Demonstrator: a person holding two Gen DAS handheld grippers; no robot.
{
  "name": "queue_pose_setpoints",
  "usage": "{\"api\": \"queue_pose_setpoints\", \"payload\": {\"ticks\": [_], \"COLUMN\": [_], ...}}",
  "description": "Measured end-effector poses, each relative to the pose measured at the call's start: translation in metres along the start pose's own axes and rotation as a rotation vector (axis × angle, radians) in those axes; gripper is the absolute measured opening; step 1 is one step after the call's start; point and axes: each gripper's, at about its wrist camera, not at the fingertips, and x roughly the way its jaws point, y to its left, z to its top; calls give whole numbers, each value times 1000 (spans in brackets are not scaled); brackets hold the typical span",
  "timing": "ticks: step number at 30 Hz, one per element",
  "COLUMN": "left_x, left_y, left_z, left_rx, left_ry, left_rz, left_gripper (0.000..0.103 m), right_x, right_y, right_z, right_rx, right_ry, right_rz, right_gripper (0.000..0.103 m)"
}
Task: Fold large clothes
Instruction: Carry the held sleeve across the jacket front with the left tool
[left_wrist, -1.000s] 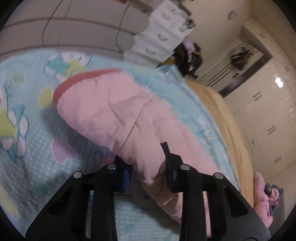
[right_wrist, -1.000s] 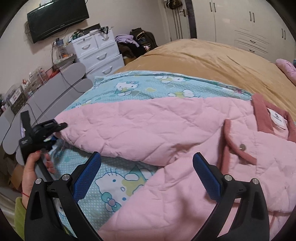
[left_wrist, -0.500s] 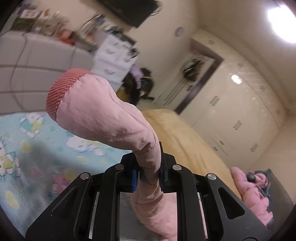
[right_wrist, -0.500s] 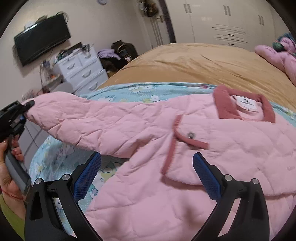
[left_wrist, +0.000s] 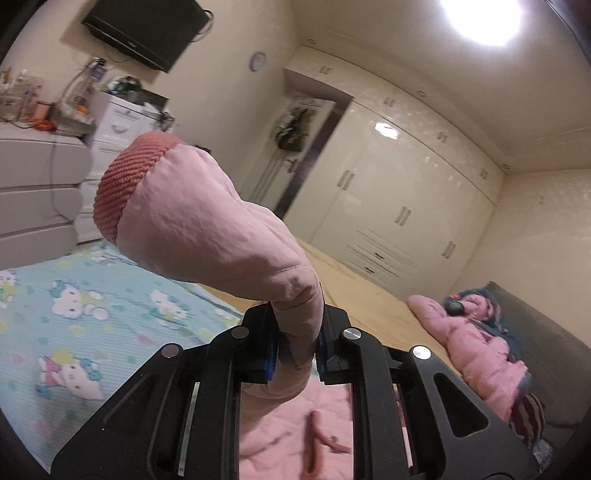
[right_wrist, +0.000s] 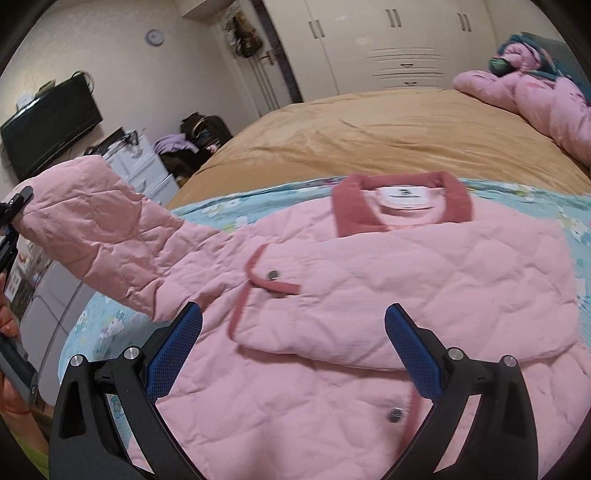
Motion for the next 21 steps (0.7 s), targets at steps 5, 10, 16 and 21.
{"api": "queue_pose_setpoints", "payload": {"ticks": [5, 10, 16, 21], "left_x": [3, 9, 17, 23], "left_y": [-27, -54, -90, -126], "left_z": [-12, -27, -53, -83], "left_rx": [32, 60, 94, 197], "left_ry": [25, 68, 137, 202], "left_rz": [-94, -224, -364, -436], "left_gripper": [9, 9, 8, 9], "right_x": [-19, -36, -56, -68], "right_y": [-34, -70, -109, -140], "right_z": [-6, -15, -27, -32], "right_rx": [59, 121, 189, 248], "right_ry": [-21, -34, -53, -72], "right_rz": [-36, -73, -125, -158], "right_gripper": [99, 99, 99, 99]}}
